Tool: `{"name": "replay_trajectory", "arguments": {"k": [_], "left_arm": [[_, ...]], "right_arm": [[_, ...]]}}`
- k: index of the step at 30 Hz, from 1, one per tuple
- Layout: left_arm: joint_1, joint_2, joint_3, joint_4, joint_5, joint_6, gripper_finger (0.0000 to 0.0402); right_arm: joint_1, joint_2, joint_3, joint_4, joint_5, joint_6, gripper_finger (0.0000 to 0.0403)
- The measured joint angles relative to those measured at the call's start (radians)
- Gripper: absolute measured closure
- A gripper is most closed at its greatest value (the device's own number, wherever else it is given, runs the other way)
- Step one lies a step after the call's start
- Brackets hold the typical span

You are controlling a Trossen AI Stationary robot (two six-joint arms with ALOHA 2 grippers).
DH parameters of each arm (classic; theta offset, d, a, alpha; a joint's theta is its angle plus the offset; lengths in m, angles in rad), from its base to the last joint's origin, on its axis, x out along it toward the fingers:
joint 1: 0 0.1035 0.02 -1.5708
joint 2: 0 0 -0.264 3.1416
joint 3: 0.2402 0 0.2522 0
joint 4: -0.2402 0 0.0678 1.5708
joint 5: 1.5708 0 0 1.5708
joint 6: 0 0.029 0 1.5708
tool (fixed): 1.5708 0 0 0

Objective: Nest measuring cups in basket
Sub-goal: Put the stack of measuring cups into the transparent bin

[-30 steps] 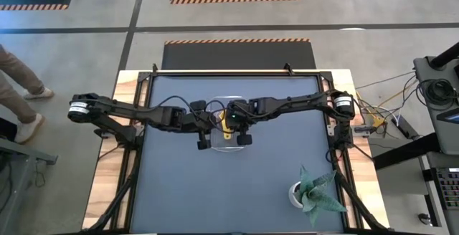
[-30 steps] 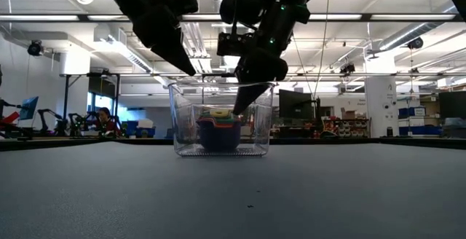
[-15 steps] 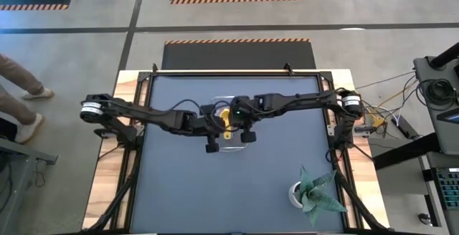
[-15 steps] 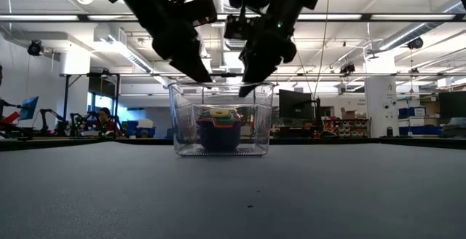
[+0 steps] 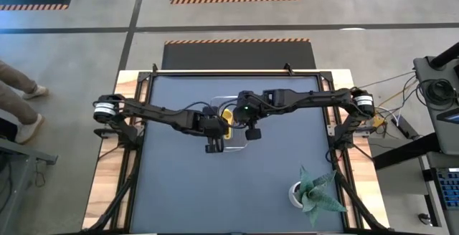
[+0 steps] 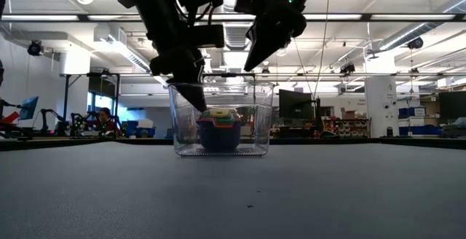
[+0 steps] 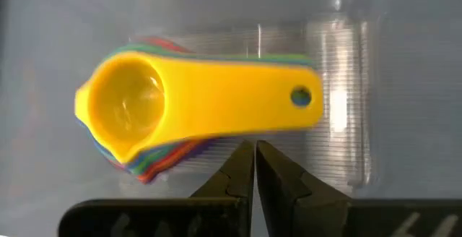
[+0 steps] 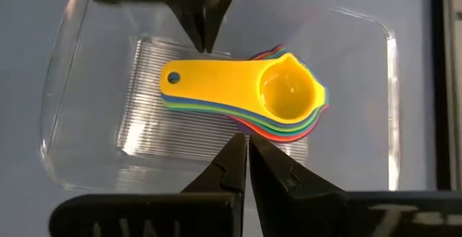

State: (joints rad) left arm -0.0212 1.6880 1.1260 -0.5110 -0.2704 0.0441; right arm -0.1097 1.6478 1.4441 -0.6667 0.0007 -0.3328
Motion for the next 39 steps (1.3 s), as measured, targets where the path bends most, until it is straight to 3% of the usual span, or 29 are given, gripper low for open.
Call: {"name": "replay_trajectory", "arguments": {"k": [39], "left_arm": [[0.004, 0.034, 0.038, 0.008, 0.018, -0.016, 0.0402]], "right_arm": [[0.001, -0.026, -0.001, -0.036, 0.0, 0.008, 0.0394]]}}
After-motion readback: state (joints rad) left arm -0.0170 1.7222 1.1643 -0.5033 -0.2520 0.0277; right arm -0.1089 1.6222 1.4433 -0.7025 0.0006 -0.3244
